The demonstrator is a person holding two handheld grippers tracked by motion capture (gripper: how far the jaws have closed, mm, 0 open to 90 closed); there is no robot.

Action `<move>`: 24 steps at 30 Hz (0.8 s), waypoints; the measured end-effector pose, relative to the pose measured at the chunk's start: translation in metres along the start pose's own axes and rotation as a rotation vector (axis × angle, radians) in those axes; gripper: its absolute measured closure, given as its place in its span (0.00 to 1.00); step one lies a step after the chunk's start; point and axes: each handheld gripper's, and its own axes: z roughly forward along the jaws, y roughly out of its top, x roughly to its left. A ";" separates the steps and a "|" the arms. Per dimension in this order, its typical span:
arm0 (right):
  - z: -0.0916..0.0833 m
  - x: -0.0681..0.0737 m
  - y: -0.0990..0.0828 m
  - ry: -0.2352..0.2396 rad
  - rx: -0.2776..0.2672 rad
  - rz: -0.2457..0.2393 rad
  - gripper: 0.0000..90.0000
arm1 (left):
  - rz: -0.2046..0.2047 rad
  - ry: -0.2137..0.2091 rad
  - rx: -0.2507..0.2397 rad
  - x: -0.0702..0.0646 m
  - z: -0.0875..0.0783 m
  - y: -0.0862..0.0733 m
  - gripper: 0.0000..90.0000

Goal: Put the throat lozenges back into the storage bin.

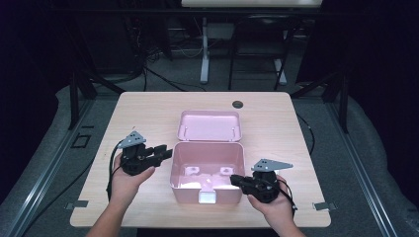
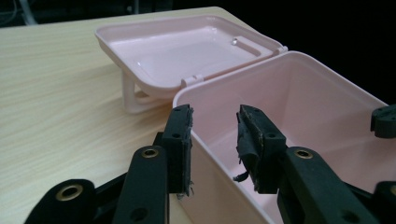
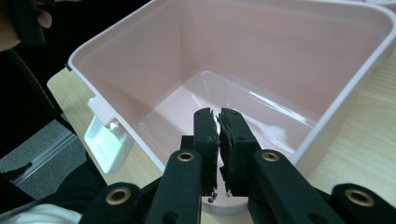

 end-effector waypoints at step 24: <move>-0.029 -0.015 0.042 -0.048 0.027 -0.039 0.60 | 0.021 0.078 0.032 0.015 -0.025 -0.011 0.59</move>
